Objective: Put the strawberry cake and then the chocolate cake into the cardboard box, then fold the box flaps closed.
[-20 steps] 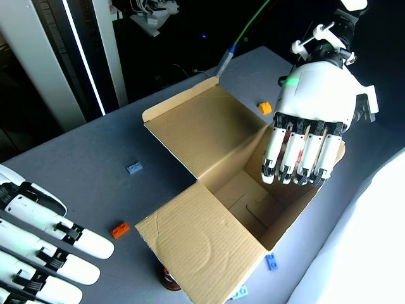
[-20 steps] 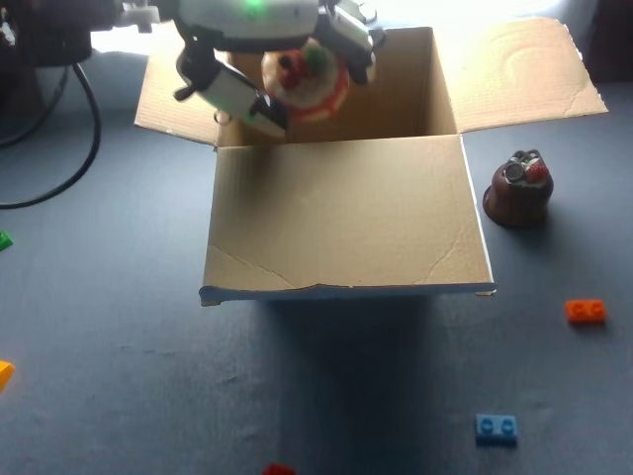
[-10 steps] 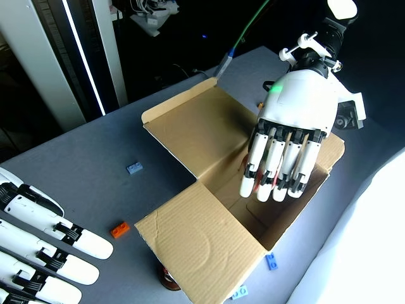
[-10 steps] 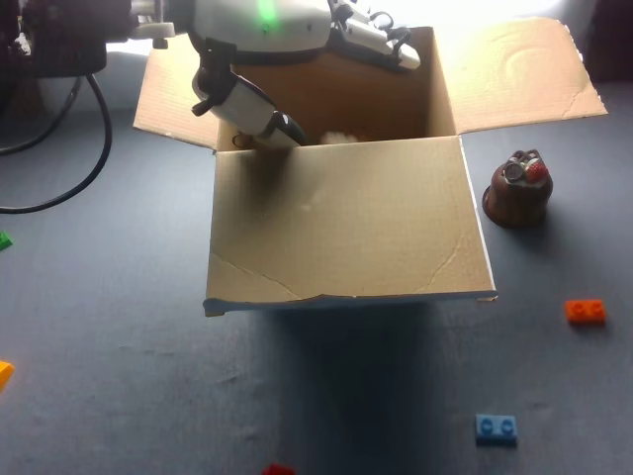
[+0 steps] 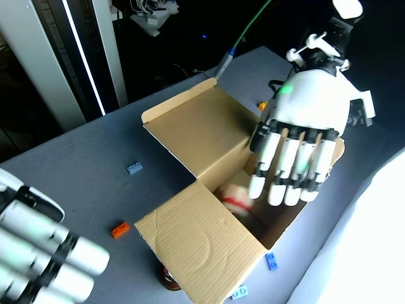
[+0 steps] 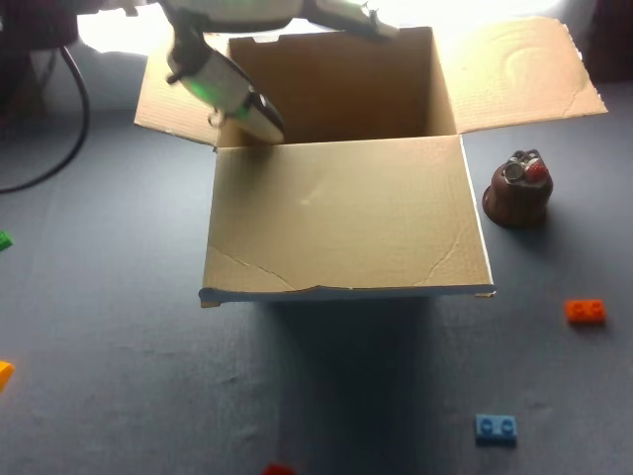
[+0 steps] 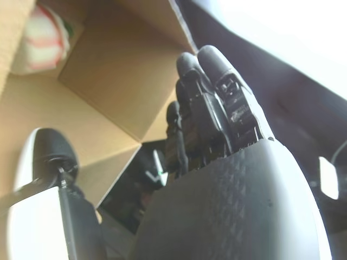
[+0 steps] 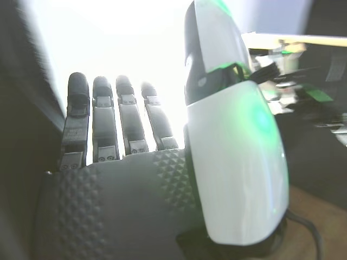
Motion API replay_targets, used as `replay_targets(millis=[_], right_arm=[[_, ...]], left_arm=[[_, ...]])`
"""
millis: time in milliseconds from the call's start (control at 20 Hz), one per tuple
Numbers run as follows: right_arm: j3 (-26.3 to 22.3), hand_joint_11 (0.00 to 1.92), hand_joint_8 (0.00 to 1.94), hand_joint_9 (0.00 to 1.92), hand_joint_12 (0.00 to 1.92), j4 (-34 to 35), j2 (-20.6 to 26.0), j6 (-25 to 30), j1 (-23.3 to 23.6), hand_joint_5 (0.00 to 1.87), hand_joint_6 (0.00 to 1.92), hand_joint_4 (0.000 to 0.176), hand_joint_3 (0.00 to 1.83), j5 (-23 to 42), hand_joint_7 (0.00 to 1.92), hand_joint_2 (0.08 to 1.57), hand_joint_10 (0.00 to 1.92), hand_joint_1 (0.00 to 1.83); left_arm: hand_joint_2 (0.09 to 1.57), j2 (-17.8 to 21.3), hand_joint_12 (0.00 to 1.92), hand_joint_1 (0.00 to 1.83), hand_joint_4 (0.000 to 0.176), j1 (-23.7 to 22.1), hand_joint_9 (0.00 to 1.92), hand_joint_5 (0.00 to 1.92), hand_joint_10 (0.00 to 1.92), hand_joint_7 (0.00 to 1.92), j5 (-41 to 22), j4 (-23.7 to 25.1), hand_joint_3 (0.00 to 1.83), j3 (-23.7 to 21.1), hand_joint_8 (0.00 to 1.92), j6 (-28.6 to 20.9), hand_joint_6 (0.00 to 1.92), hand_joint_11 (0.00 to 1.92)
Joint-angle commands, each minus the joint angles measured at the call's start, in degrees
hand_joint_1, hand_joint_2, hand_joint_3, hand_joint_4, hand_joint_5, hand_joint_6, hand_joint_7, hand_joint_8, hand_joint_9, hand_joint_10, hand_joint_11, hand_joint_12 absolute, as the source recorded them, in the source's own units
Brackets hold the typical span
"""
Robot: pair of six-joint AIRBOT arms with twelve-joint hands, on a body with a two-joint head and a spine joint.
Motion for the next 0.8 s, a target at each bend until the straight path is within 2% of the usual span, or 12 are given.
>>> replay_targets(millis=[0,150,250,350,450,550,650,750], right_arm=[[0.91,0.00,0.00,0.13,0.42,-0.21,-0.05,0.05,1.07,0.08,0.01,0.000,0.00,3.43,0.14,1.06,0.00,1.03],[3.39,0.00,0.01,0.13,0.36,-0.20,-1.80,3.63,1.76,0.07,0.00,0.000,0.01,-0.39,0.14,1.08,0.01,0.97],[5.66,0.00,0.01,0.17,0.50,-0.20,-3.54,6.84,2.86,0.08,0.00,0.000,0.00,-3.91,0.16,1.08,0.02,0.94],[7.33,0.00,0.01,0.18,0.51,-0.21,-5.04,9.79,3.95,0.09,0.01,0.000,0.00,-6.96,0.17,1.07,0.02,0.96],[8.86,0.00,0.01,0.19,0.51,-0.21,-6.54,12.10,4.66,0.11,0.01,0.000,0.00,-9.24,0.18,1.07,0.02,0.96],[10.77,0.00,0.01,0.22,0.61,-0.20,-8.93,12.63,5.27,0.13,0.01,0.000,0.00,-10.77,0.20,1.05,0.03,1.00],[12.29,0.00,0.00,0.21,0.56,-0.18,-11.17,12.50,5.27,0.13,0.01,0.000,0.00,-9.85,0.19,1.00,0.02,1.11],[13.66,0.00,0.00,0.20,0.59,0.42,-13.70,11.40,5.41,0.13,0.01,0.000,0.00,-8.54,0.18,0.99,0.02,1.14]], left_arm=[[0.97,0.33,1.16,0.68,0.048,-2.00,0.62,0.30,0.03,0.47,-0.52,-3.48,0.00,0.75,0.02,-0.16,0.01,0.20],[0.99,0.38,1.17,0.69,0.041,-3.83,0.68,0.40,0.03,0.56,-0.87,-1.70,0.00,2.61,0.01,-2.39,0.02,0.24],[1.01,0.95,1.17,0.69,0.026,-5.55,0.70,0.44,0.04,0.58,-0.95,1.31,0.01,3.68,0.02,-6.39,0.04,0.25],[1.03,2.09,1.19,0.68,0.017,-7.09,0.72,0.49,0.04,0.63,-0.94,4.23,0.01,4.05,0.02,-10.59,0.03,0.25],[1.04,3.08,1.21,0.68,0.013,-7.83,0.74,0.53,0.04,0.66,-0.94,5.19,0.01,4.36,0.01,-13.82,0.02,0.23],[1.04,4.53,1.22,0.69,0.011,-8.31,0.75,0.53,0.05,0.67,-0.91,6.97,0.00,4.49,0.01,-17.88,0.02,0.24],[1.04,6.74,1.21,0.67,0.009,-8.33,0.75,0.52,0.04,0.66,0.30,8.06,0.01,3.66,0.01,-21.48,0.02,0.24],[1.03,9.09,1.21,0.69,0.009,-8.18,0.75,0.53,0.04,0.67,2.75,8.85,0.00,2.45,0.01,-24.50,0.02,0.24]])
